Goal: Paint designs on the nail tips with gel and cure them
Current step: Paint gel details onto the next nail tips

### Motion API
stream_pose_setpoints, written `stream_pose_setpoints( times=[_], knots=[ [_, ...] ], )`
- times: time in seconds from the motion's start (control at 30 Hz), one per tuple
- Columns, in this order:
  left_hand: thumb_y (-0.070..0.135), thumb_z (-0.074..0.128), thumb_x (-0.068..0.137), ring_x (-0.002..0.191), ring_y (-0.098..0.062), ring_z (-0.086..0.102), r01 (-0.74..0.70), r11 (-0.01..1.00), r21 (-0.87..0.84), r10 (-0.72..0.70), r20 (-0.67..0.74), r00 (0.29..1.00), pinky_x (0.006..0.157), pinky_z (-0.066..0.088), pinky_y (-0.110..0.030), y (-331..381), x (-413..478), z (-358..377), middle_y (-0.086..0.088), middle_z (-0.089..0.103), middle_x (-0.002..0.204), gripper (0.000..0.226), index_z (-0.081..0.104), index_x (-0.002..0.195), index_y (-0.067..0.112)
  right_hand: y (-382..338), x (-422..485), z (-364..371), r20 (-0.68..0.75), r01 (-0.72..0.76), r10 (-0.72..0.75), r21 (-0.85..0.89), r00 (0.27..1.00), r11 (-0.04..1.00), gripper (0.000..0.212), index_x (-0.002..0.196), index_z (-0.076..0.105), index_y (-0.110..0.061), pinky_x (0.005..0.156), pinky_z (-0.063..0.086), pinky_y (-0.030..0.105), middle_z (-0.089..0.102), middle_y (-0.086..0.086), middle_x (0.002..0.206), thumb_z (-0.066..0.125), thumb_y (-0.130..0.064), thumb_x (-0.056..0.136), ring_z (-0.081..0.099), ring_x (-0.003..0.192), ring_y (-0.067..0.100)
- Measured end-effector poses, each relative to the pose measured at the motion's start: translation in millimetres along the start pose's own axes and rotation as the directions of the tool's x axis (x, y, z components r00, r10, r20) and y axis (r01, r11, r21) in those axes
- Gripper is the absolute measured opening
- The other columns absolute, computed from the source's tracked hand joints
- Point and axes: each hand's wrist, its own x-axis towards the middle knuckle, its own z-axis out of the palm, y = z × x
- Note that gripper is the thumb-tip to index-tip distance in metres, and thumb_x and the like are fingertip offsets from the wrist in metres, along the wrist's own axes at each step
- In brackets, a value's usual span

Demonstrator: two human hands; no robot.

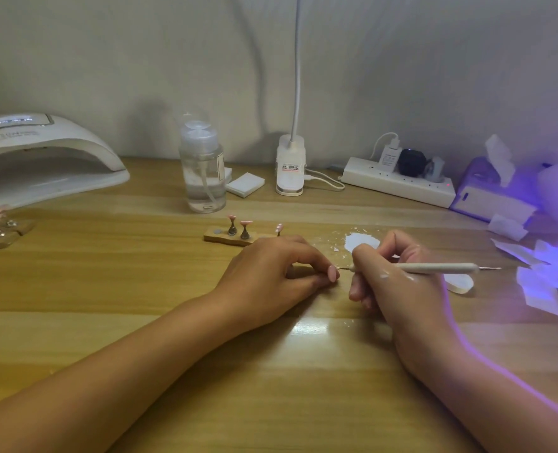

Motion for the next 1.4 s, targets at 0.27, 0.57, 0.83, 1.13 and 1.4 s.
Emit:
stream_pose_setpoints(
  times=[0.27, 0.57, 0.83, 1.13, 1.4],
  knots=[
    [0.029, 0.074, 0.085, 0.062, 0.015, 0.048, -0.016, 1.000, 0.000, 0.016, -0.018, 1.000, 0.067, 0.036, -0.024, -1.0, 0.2, 2.5, 0.016, 0.066, 0.089, 0.007, 0.077, 0.090, 0.032, 0.5, -1.9, -1.2, 0.040, 0.004, -0.002, -0.046, 0.999, 0.999, 0.034, 0.056, 0.047, -0.023, 0.038, 0.038, 0.021, 0.064, 0.012, 0.051, 0.062, -0.007, 0.081, 0.047, 0.039, 0.010],
    [0.028, 0.074, 0.085, 0.062, 0.013, 0.048, -0.027, 1.000, 0.001, 0.027, -0.016, 1.000, 0.066, 0.036, -0.024, -2.7, 0.4, 2.2, 0.012, 0.070, 0.093, 0.007, 0.077, 0.090, 0.032, -2.9, -4.7, 2.1, 0.037, -0.016, 0.020, -0.105, 0.999, 0.994, 0.010, 0.059, 0.052, -0.025, 0.039, 0.038, 0.027, 0.067, 0.011, 0.054, 0.060, -0.026, 0.064, 0.051, 0.042, 0.011],
    [0.027, 0.075, 0.085, 0.063, 0.014, 0.048, -0.027, 1.000, -0.001, 0.027, -0.017, 0.999, 0.066, 0.034, -0.022, -2.4, 0.4, 2.5, 0.013, 0.070, 0.093, 0.007, 0.077, 0.089, 0.032, -2.3, -3.6, 1.6, 0.051, -0.003, 0.008, -0.098, 0.999, 0.995, 0.014, 0.056, 0.050, -0.025, 0.038, 0.037, 0.027, 0.066, 0.010, 0.053, 0.061, -0.023, 0.065, 0.050, 0.041, 0.010],
    [0.030, 0.074, 0.085, 0.064, 0.014, 0.048, -0.018, 1.000, 0.003, 0.018, -0.013, 1.000, 0.065, 0.034, -0.023, -1.5, 0.1, 2.0, 0.013, 0.070, 0.095, 0.006, 0.077, 0.090, 0.033, -0.2, -2.1, -0.7, 0.053, 0.030, -0.029, -0.021, 0.998, 0.999, 0.023, 0.065, 0.045, -0.012, 0.040, 0.040, 0.017, 0.064, 0.014, 0.051, 0.060, -0.002, 0.080, 0.050, 0.039, 0.009],
    [0.030, 0.074, 0.085, 0.066, 0.011, 0.050, -0.016, 1.000, 0.010, 0.016, -0.020, 1.000, 0.066, 0.035, -0.023, -1.4, -0.1, 1.8, 0.014, 0.070, 0.094, 0.007, 0.077, 0.091, 0.033, -0.7, -2.4, 0.6, 0.051, 0.022, -0.019, -0.043, 0.999, 0.999, 0.024, 0.064, 0.045, -0.015, 0.038, 0.038, 0.020, 0.065, 0.013, 0.052, 0.060, -0.005, 0.079, 0.048, 0.039, 0.011]
  ],
)
